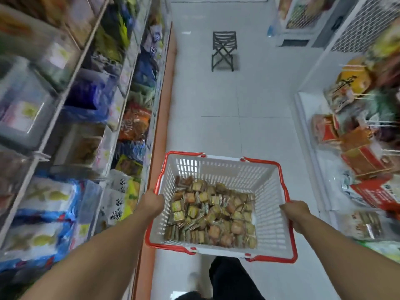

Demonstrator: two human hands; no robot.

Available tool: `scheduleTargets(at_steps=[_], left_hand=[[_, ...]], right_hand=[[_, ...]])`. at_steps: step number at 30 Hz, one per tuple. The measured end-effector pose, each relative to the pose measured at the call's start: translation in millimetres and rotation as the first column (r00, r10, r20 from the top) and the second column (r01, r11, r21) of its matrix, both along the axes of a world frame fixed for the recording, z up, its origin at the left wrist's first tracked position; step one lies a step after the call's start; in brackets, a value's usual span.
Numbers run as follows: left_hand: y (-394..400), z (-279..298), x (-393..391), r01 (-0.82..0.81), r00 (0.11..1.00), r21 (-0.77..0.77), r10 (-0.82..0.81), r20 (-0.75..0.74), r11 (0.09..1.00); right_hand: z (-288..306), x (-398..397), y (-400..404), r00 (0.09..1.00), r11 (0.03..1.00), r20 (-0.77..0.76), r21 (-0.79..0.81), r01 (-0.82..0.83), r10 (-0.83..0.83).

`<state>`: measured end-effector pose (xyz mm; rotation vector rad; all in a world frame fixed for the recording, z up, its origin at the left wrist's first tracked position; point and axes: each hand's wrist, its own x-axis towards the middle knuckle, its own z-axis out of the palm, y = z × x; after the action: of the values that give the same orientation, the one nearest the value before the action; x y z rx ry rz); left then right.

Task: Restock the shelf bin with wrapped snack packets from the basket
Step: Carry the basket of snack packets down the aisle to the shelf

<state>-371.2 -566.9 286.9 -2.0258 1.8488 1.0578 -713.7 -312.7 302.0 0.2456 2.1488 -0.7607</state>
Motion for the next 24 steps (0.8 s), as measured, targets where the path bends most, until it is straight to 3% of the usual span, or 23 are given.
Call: scheduleTargets(at_steps=[6,13,20,24], left_hand=[[-107.2,15.9,-79.4,-0.137,0.986,-0.005,0.136,0.099,0.991],[-243.2,27.4,-170.7,-0.206,0.978,0.027,0.204,0.051,0.978],[-401.7,5.9,-261.2,-0.209,0.975,0.117,0.215,-0.049,0.971],[-489.9,20.0,-325.4,-0.135,0.990,0.094,0.132,0.045,0.986]], right_hand=[[13.6,-86.0,-128.4,0.998,0.998,0.039,-0.038,0.052,-0.050],[37.7,-191.8,-280.5,0.999,0.998,0.040,-0.058,-0.002,0.004],[33.3,-291.2,-440.3,0.999,0.999,0.032,-0.002,-0.042,0.042],[41.3,-348.3,-529.0,1.000,1.000,-0.008,-0.004,-0.014,0.014]])
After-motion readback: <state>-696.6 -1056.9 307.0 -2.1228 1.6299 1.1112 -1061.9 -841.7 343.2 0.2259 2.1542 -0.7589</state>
